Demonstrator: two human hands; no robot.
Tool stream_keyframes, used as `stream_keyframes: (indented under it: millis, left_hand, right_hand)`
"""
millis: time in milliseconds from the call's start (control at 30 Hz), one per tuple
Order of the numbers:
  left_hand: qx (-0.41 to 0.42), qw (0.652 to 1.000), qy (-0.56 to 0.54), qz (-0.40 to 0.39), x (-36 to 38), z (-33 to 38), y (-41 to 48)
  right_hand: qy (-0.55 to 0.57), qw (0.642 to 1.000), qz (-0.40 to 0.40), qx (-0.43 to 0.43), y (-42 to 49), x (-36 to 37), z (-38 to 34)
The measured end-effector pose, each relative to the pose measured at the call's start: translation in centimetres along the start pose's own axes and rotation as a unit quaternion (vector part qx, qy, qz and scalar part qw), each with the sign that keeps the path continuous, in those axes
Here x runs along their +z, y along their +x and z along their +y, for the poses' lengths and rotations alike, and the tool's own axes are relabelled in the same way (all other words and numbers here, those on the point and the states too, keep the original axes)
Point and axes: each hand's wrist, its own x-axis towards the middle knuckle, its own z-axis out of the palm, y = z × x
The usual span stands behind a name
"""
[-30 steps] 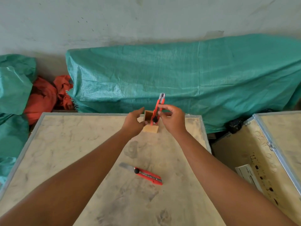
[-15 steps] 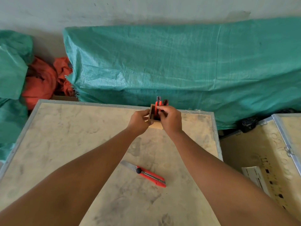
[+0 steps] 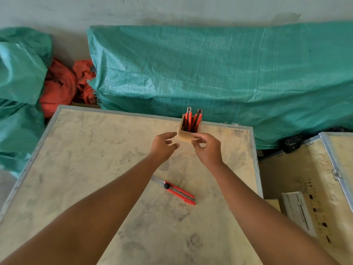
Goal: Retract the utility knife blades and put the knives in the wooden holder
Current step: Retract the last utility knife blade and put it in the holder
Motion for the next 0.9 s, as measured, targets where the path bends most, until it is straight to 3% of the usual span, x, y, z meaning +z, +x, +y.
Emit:
stream_keyframes:
  millis: [133, 300, 433, 667, 900]
  left_hand:
    - [-0.057, 0.998, -0.014, 0.038, 0.9, -4.4, -5.4]
    - [-0.124, 0.990, -0.020, 0.062, 4.1, -9.0, -11.0]
    - [-0.108, 0.987, 0.030, 0.114, 5.9, -10.3, -11.9]
    - [-0.118, 0.982, -0.020, 0.145, 6.0, -11.0, -12.8]
    - [-0.089, 0.980, -0.091, 0.152, 5.2, -9.8, -14.7]
  right_hand:
    - [-0.006, 0.979, -0.173, 0.106, -4.3, 0.4, 0.8]
    - [-0.081, 0.941, -0.300, 0.135, -8.7, 0.8, 2.5]
    - [-0.092, 0.933, -0.312, 0.155, -10.7, 1.3, 3.1]
    - [-0.054, 0.931, -0.323, 0.160, -13.1, 1.9, 3.4]
    - [0.076, 0.915, -0.331, 0.215, -14.9, 1.0, 3.8]
